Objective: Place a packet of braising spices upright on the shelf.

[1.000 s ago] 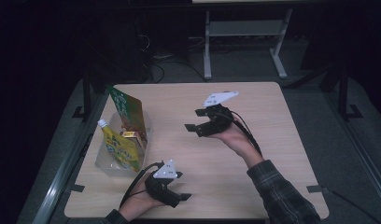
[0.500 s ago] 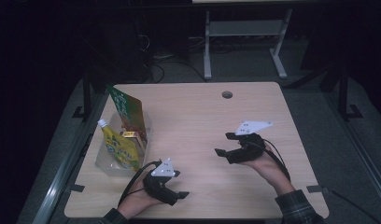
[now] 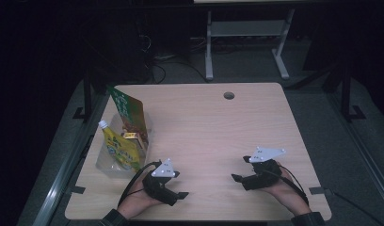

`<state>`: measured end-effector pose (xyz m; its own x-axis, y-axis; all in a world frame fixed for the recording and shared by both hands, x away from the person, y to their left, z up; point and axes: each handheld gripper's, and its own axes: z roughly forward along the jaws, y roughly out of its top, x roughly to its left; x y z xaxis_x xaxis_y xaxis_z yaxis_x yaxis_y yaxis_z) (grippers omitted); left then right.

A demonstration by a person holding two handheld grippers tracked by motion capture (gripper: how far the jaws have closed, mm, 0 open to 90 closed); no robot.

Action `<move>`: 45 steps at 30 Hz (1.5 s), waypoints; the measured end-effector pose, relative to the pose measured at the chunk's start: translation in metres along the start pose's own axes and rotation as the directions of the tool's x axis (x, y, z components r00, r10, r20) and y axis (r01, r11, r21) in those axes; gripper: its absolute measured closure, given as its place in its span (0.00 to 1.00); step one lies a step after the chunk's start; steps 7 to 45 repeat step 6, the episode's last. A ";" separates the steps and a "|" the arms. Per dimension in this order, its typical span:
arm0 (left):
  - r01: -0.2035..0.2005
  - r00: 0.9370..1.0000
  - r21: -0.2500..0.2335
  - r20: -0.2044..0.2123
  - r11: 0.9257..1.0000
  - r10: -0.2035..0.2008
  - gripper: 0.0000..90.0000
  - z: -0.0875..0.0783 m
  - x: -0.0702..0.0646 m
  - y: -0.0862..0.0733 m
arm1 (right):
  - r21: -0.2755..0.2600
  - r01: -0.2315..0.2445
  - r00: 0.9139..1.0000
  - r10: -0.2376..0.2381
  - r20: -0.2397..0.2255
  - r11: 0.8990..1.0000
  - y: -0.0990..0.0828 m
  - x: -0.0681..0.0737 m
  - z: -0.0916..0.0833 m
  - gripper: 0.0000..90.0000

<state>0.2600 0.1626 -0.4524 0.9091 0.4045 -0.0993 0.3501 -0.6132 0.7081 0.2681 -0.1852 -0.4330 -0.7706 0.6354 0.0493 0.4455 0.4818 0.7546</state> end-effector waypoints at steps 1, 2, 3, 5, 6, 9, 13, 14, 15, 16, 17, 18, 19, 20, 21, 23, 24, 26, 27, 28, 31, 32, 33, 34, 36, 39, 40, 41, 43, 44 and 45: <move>0.000 1.000 -0.001 0.000 1.000 0.000 0.22 0.000 0.000 0.000 | -0.001 -0.001 1.000 0.001 0.002 1.000 -0.001 0.000 0.000 0.22; -0.001 1.000 -0.003 -0.002 1.000 0.001 0.22 0.000 0.000 0.000 | -0.006 -0.001 1.000 0.001 0.002 1.000 -0.002 0.000 0.000 0.21; -0.003 1.000 -0.004 -0.002 1.000 0.003 0.22 0.001 0.000 0.000 | -0.007 -0.005 1.000 0.005 0.002 1.000 -0.002 0.000 0.000 0.20; -0.008 1.000 -0.002 -0.004 1.000 0.008 0.22 0.001 0.001 0.000 | -0.010 -0.010 1.000 0.010 0.004 1.000 -0.004 0.000 0.002 0.18; -0.008 1.000 -0.002 -0.004 1.000 0.008 0.22 0.001 0.001 0.000 | -0.010 -0.010 1.000 0.010 0.004 1.000 -0.004 0.000 0.002 0.18; -0.008 1.000 -0.002 -0.004 1.000 0.008 0.22 0.001 0.001 0.000 | -0.010 -0.010 1.000 0.010 0.004 1.000 -0.004 0.000 0.002 0.18; -0.008 1.000 -0.002 -0.004 1.000 0.008 0.22 0.001 0.001 0.000 | -0.010 -0.010 1.000 0.010 0.004 1.000 -0.004 0.000 0.002 0.18; -0.008 1.000 -0.002 -0.004 1.000 0.008 0.22 0.001 0.001 0.000 | -0.010 -0.010 1.000 0.010 0.004 1.000 -0.004 0.000 0.002 0.18; -0.008 1.000 -0.002 -0.004 1.000 0.008 0.22 0.001 0.001 0.000 | -0.010 -0.010 1.000 0.010 0.004 1.000 -0.004 0.000 0.002 0.18; -0.008 1.000 -0.002 -0.004 1.000 0.008 0.22 0.001 0.001 0.000 | -0.010 -0.010 1.000 0.010 0.004 1.000 -0.004 0.000 0.002 0.18; -0.008 1.000 -0.002 -0.004 1.000 0.008 0.22 0.001 0.001 0.000 | -0.010 -0.010 1.000 0.010 0.004 1.000 -0.004 0.000 0.002 0.18; -0.008 1.000 -0.002 -0.004 1.000 0.008 0.22 0.001 0.001 0.000 | -0.010 -0.010 1.000 0.010 0.004 1.000 -0.004 0.000 0.002 0.18; -0.008 1.000 -0.002 -0.004 1.000 0.008 0.22 0.001 0.001 0.000 | -0.010 -0.010 1.000 0.010 0.004 1.000 -0.004 0.000 0.002 0.18; -0.008 1.000 -0.002 -0.004 1.000 0.008 0.22 0.001 0.001 0.000 | -0.010 -0.010 1.000 0.010 0.004 1.000 -0.004 0.000 0.002 0.18; -0.008 1.000 -0.002 -0.004 1.000 0.008 0.22 0.001 0.001 0.000 | -0.010 -0.010 1.000 0.010 0.004 1.000 -0.004 0.000 0.002 0.18; -0.008 1.000 -0.002 -0.004 1.000 0.008 0.22 0.001 0.001 0.000 | -0.010 -0.010 1.000 0.010 0.004 1.000 -0.004 0.000 0.002 0.18; -0.008 1.000 -0.002 -0.004 1.000 0.008 0.22 0.001 0.001 0.000 | -0.010 -0.010 1.000 0.010 0.004 1.000 -0.004 0.000 0.002 0.18; -0.008 1.000 -0.002 -0.004 1.000 0.008 0.22 0.001 0.001 0.000 | -0.010 -0.010 1.000 0.010 0.004 1.000 -0.004 0.000 0.002 0.18; -0.008 1.000 -0.002 -0.004 1.000 0.008 0.22 0.001 0.001 0.000 | -0.010 -0.010 1.000 0.010 0.004 1.000 -0.004 0.000 0.002 0.18; -0.008 1.000 -0.002 -0.004 1.000 0.008 0.22 0.001 0.001 0.000 | -0.010 -0.010 1.000 0.010 0.004 1.000 -0.004 0.000 0.002 0.18; -0.008 1.000 -0.002 -0.004 1.000 0.008 0.22 0.001 0.001 0.000 | -0.010 -0.010 1.000 0.010 0.004 1.000 -0.004 0.000 0.002 0.18; -0.008 1.000 -0.002 -0.004 1.000 0.008 0.22 0.001 0.001 0.000 | -0.010 -0.010 1.000 0.010 0.004 1.000 -0.004 0.000 0.002 0.18; -0.008 1.000 -0.002 -0.004 1.000 0.008 0.22 0.001 0.001 0.000 | -0.010 -0.010 1.000 0.010 0.004 1.000 -0.004 0.000 0.002 0.18; -0.008 1.000 -0.002 -0.004 1.000 0.008 0.22 0.001 0.001 0.000 | -0.010 -0.010 1.000 0.010 0.004 1.000 -0.004 0.000 0.002 0.18; -0.008 1.000 -0.002 -0.004 1.000 0.008 0.22 0.001 0.001 0.000 | -0.010 -0.010 1.000 0.010 0.004 1.000 -0.004 0.000 0.002 0.18; -0.008 1.000 -0.002 -0.004 1.000 0.008 0.22 0.001 0.001 0.000 | -0.010 -0.010 1.000 0.010 0.004 1.000 -0.004 0.000 0.002 0.18; -0.008 1.000 -0.002 -0.004 1.000 0.008 0.22 0.001 0.001 0.000 | -0.010 -0.010 1.000 0.010 0.004 1.000 -0.004 0.000 0.002 0.18; -0.008 1.000 -0.002 -0.004 1.000 0.008 0.22 0.001 0.001 0.000 | -0.010 -0.010 1.000 0.010 0.004 1.000 -0.004 0.000 0.002 0.18; -0.008 1.000 -0.002 -0.004 1.000 0.008 0.22 0.001 0.001 0.000 | -0.010 -0.010 1.000 0.010 0.004 1.000 -0.004 0.000 0.002 0.18; -0.008 1.000 -0.002 -0.004 1.000 0.008 0.22 0.001 0.001 0.000 | -0.010 -0.010 1.000 0.010 0.004 1.000 -0.004 0.000 0.002 0.18; -0.008 1.000 -0.002 -0.004 1.000 0.008 0.22 0.001 0.001 0.000 | -0.010 -0.010 1.000 0.010 0.004 1.000 -0.004 0.000 0.002 0.18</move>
